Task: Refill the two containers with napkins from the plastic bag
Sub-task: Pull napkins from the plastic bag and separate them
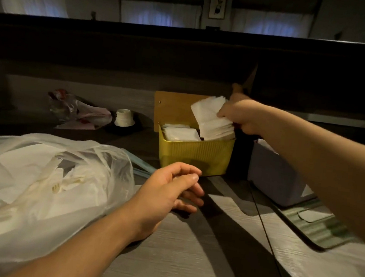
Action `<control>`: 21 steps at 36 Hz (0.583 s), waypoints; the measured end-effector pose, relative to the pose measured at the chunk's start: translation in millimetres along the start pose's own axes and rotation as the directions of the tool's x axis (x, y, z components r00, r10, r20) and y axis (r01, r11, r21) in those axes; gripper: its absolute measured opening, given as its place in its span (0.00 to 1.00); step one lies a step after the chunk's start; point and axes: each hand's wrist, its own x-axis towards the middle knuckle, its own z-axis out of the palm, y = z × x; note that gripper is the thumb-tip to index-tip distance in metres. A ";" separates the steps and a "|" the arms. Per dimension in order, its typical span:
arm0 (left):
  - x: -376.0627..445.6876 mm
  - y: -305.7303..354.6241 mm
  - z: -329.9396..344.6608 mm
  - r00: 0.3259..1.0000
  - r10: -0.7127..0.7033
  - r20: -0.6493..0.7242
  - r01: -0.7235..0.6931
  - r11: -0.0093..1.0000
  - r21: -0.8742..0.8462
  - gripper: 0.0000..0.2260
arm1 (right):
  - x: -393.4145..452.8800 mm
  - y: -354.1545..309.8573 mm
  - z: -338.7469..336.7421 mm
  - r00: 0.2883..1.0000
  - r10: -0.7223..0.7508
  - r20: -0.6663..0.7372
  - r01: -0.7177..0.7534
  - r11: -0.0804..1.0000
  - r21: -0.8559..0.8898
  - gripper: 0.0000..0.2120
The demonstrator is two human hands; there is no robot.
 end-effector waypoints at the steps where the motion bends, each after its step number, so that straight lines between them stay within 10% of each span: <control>1: 0.1 -0.1 -0.4 1.000 0.002 0.001 -0.002 1.000 0.001 0.08 | 1.8 -1.8 1.9 1.000 -0.006 0.014 0.008 0.995 -0.096 0.39; 10: 2.6 -3.7 -1.1 1.000 0.016 0.025 -0.016 1.000 0.015 0.08 | 4.7 -24.1 14.7 0.952 0.171 0.253 -0.048 0.903 -0.428 0.17; 21: 2.5 -6.1 -2.1 0.998 0.017 0.052 -0.021 0.997 0.077 0.08 | 9.6 -17.5 41.6 0.945 0.116 0.307 0.187 0.577 -0.795 0.32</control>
